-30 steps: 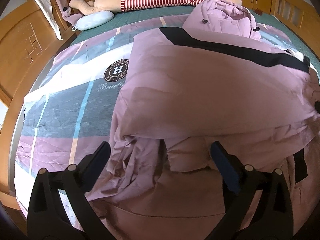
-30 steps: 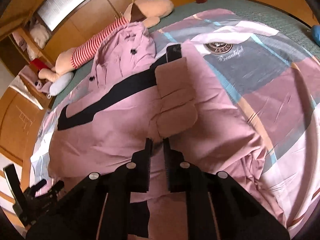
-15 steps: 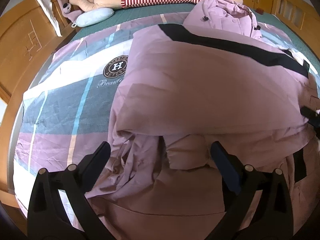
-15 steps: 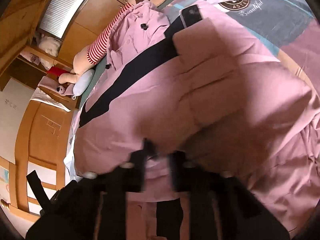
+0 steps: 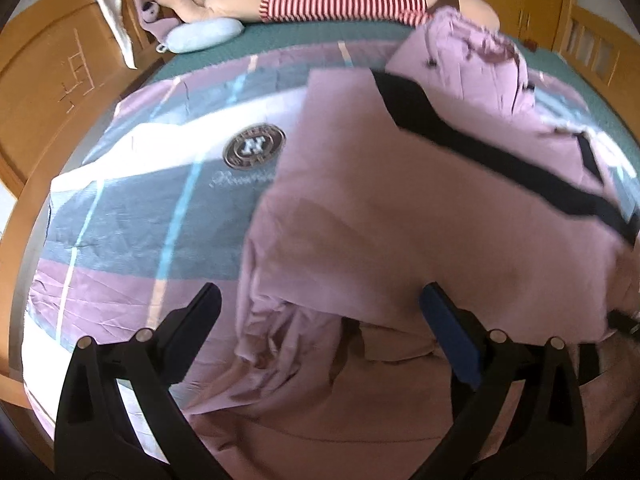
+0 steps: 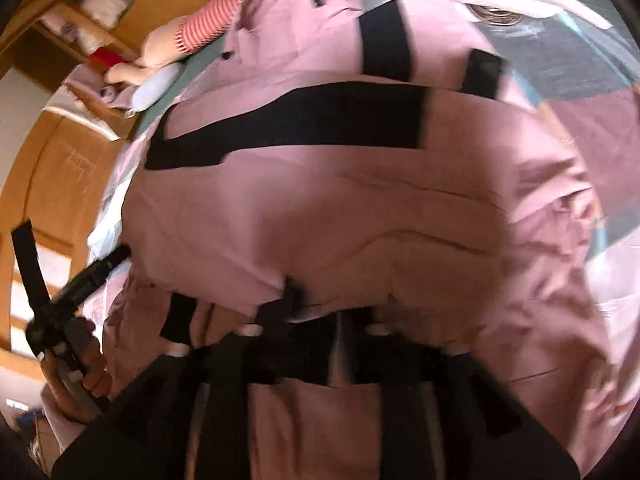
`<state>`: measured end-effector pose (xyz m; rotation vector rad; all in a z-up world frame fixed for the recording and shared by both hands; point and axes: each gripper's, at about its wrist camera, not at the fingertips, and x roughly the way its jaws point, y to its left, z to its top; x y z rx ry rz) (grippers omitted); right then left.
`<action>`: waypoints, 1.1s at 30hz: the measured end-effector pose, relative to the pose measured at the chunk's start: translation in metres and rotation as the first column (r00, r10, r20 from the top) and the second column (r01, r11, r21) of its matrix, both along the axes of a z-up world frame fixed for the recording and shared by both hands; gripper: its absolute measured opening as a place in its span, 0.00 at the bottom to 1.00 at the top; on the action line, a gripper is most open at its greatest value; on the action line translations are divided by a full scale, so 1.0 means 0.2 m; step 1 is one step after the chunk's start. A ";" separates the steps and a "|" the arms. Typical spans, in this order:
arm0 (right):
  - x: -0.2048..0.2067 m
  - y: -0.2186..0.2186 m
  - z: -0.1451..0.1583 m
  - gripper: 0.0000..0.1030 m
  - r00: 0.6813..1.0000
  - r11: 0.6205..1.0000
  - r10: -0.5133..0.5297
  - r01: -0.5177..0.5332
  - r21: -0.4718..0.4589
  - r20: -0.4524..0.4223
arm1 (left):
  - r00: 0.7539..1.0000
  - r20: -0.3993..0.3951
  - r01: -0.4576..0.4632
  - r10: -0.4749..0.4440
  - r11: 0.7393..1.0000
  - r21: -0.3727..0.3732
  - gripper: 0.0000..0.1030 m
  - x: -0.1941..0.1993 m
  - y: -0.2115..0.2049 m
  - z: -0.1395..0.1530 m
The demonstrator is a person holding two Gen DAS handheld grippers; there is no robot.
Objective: Fold large clothes
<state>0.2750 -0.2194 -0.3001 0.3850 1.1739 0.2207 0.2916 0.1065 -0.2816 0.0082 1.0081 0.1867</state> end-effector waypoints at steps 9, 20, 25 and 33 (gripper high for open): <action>0.02 -0.19 0.01 0.25 0.984 0.983 -0.163 0.169 -0.068 0.077 | 0.999 -0.038 -0.013 0.012 1.000 -0.026 0.98 0.01 0.01 -0.08; -0.03 -0.24 0.10 0.37 0.943 0.932 -0.264 0.304 -0.197 0.203 | 0.999 -0.030 -0.029 0.027 0.998 -0.062 0.98 0.00 0.03 -0.07; -0.05 -0.01 0.18 0.51 0.932 0.934 -0.062 0.180 -0.308 0.357 | 0.998 0.067 0.005 -0.009 0.998 0.062 0.98 -0.05 -0.07 0.02; 0.00 0.28 -0.09 0.86 0.958 0.800 0.136 0.044 -0.599 0.252 | 1.000 0.008 0.023 -0.025 0.993 0.118 0.98 -0.05 -0.19 -0.10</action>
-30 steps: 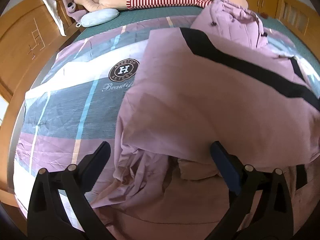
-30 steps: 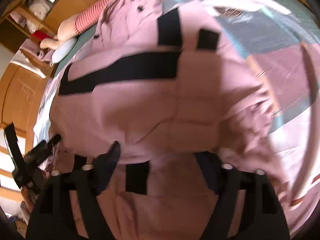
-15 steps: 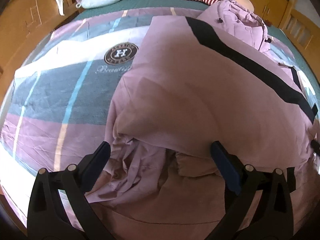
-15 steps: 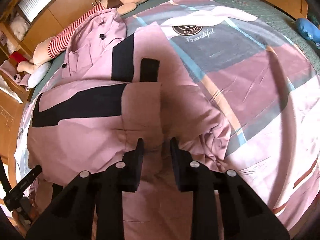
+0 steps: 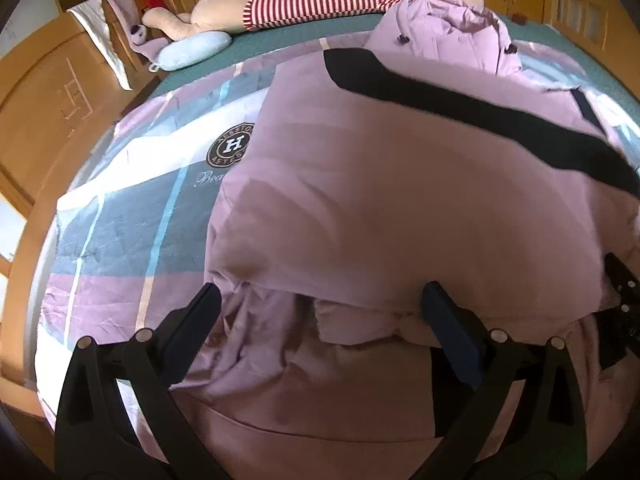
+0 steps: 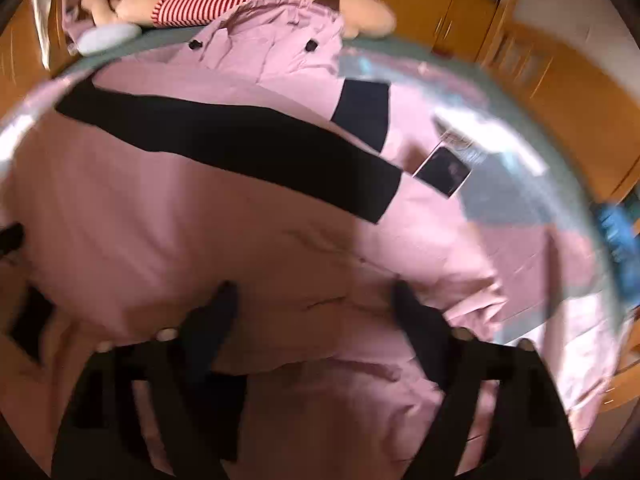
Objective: Fold large clothes
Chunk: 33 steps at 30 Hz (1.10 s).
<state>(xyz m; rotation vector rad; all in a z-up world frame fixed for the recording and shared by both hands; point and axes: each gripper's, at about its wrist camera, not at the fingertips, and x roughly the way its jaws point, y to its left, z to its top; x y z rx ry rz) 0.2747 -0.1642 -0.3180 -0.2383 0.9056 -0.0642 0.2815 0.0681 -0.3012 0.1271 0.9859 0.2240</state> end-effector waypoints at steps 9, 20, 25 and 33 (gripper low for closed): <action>0.08 -0.12 -0.06 0.99 0.998 0.985 -0.063 0.066 0.158 -0.026 | 0.994 -0.092 -0.064 0.050 0.987 -0.148 0.98 -0.03 0.09 0.01; 0.08 0.21 0.33 0.91 0.973 0.962 0.131 -0.171 0.212 0.191 | 0.996 -0.089 -0.021 0.022 1.000 0.014 0.98 -0.08 0.00 0.11; 0.20 0.38 -0.05 0.95 0.969 0.950 0.243 -0.247 0.189 0.042 | 0.997 -0.060 -0.045 0.047 0.998 0.034 0.98 -0.07 0.03 0.15; 0.10 0.31 0.08 0.99 0.967 0.948 0.187 -0.225 0.226 0.175 | 0.973 -0.219 -0.103 0.078 0.989 -0.105 0.98 -0.05 0.11 0.00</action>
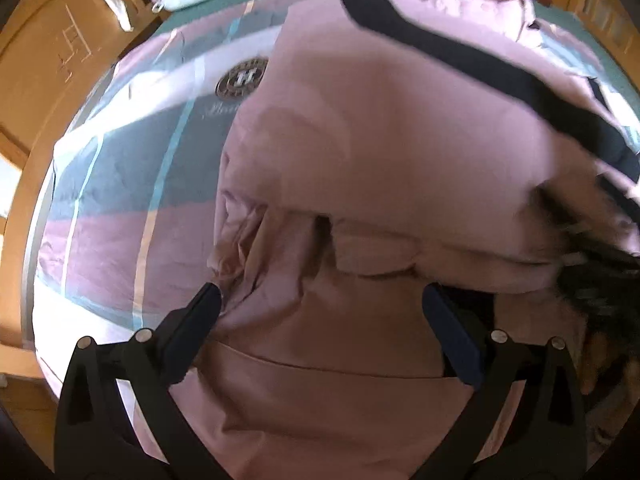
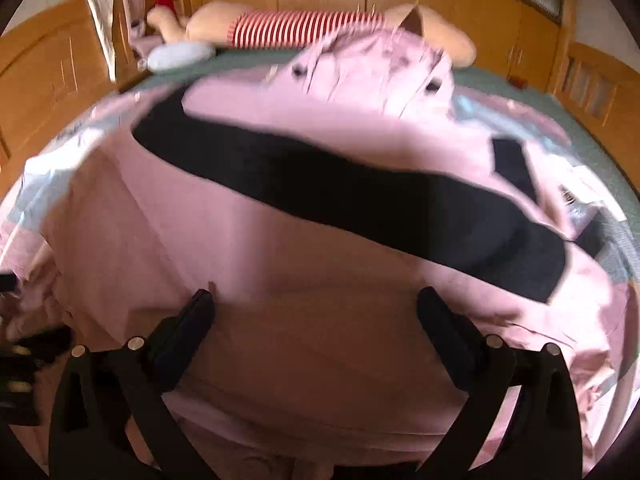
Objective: Fold large clothes
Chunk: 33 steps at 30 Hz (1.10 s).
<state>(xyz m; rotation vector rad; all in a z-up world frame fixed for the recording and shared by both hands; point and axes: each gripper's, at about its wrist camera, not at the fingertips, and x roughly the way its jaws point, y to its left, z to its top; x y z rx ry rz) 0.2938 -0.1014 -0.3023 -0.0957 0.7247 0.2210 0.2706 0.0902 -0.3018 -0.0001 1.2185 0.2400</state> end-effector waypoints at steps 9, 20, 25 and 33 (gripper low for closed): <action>0.13 -0.09 -0.12 0.99 0.990 0.995 -0.087 0.092 0.039 -0.112 | 0.991 0.128 0.050 -0.043 0.997 -0.050 0.98 -0.04 -0.05 0.10; 0.14 -0.08 -0.13 0.99 0.990 0.995 -0.088 0.092 0.030 -0.110 | 0.989 0.114 0.101 -0.096 0.994 -0.041 0.98 -0.06 -0.14 0.09; 0.10 -0.13 -0.06 0.99 0.993 0.992 -0.088 0.094 0.079 -0.084 | 0.995 0.044 0.096 -0.095 0.995 -0.033 0.98 -0.05 -0.14 0.00; 0.20 -0.23 -0.14 0.99 0.963 0.968 -0.252 0.250 -0.036 -0.100 | 0.995 0.018 0.100 -0.099 0.994 -0.044 0.98 -0.05 -0.15 -0.04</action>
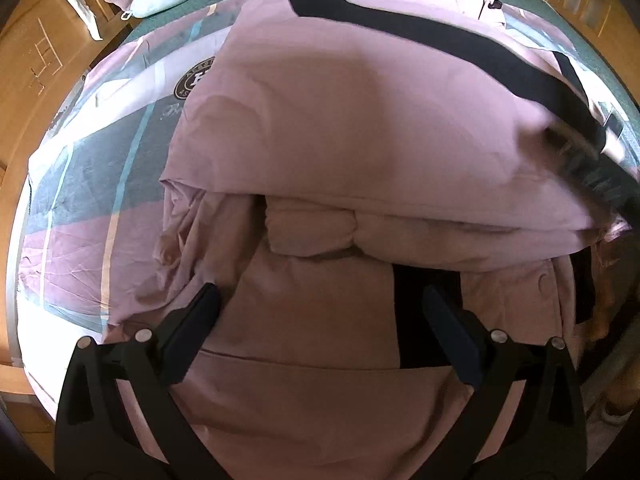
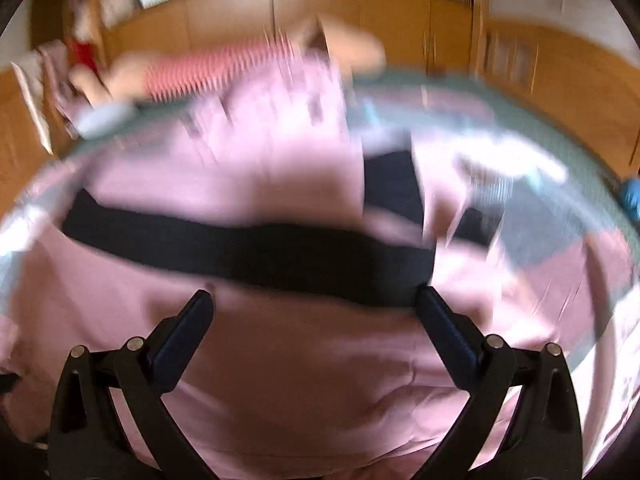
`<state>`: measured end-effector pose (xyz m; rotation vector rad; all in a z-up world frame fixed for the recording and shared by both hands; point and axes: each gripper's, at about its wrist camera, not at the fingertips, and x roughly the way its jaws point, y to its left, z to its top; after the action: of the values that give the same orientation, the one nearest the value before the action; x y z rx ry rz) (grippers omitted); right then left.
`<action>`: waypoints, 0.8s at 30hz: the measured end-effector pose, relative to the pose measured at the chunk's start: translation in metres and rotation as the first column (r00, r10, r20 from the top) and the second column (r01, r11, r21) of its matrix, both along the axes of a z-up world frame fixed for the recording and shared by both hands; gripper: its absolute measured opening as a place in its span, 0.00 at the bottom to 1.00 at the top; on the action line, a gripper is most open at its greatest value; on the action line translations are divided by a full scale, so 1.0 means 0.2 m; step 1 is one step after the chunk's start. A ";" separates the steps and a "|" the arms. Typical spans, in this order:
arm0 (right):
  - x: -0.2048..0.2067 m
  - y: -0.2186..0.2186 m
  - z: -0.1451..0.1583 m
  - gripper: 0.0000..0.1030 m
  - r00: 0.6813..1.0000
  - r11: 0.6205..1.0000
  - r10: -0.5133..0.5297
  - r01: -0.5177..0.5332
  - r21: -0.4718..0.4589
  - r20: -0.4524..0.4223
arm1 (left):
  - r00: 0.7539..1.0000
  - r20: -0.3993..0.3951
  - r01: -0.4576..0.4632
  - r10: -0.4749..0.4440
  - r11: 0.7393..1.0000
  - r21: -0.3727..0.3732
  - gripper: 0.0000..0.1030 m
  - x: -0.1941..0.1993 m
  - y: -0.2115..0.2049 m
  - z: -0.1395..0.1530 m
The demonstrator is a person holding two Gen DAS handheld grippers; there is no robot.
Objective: Fold large clothes
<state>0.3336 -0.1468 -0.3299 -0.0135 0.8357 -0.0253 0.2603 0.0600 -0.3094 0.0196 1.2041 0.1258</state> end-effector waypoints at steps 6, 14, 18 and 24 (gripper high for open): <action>-0.02 0.04 0.02 0.99 1.000 0.999 0.003 -0.002 -0.033 0.028 | 1.000 0.010 0.012 -0.013 0.999 0.048 0.98 0.00 -0.04 -0.06; -0.15 0.00 0.19 0.99 0.983 0.995 0.000 -0.018 0.094 0.183 | 0.998 0.064 -0.004 0.001 0.999 0.039 0.98 -0.05 -0.04 -0.06; -0.11 0.05 0.14 0.99 0.993 0.999 0.031 -0.034 0.024 0.116 | 0.971 0.239 0.000 -0.016 0.998 0.065 0.98 -0.12 -0.05 0.09; -0.04 0.06 0.05 0.99 0.999 1.000 0.028 -0.028 -0.013 0.015 | 0.974 0.226 -0.010 -0.011 0.996 0.093 0.98 -0.05 -0.01 0.04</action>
<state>0.3252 -0.1353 -0.3193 -0.0374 0.8197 -0.0044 0.2498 0.0572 -0.3014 0.0854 0.9696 0.1792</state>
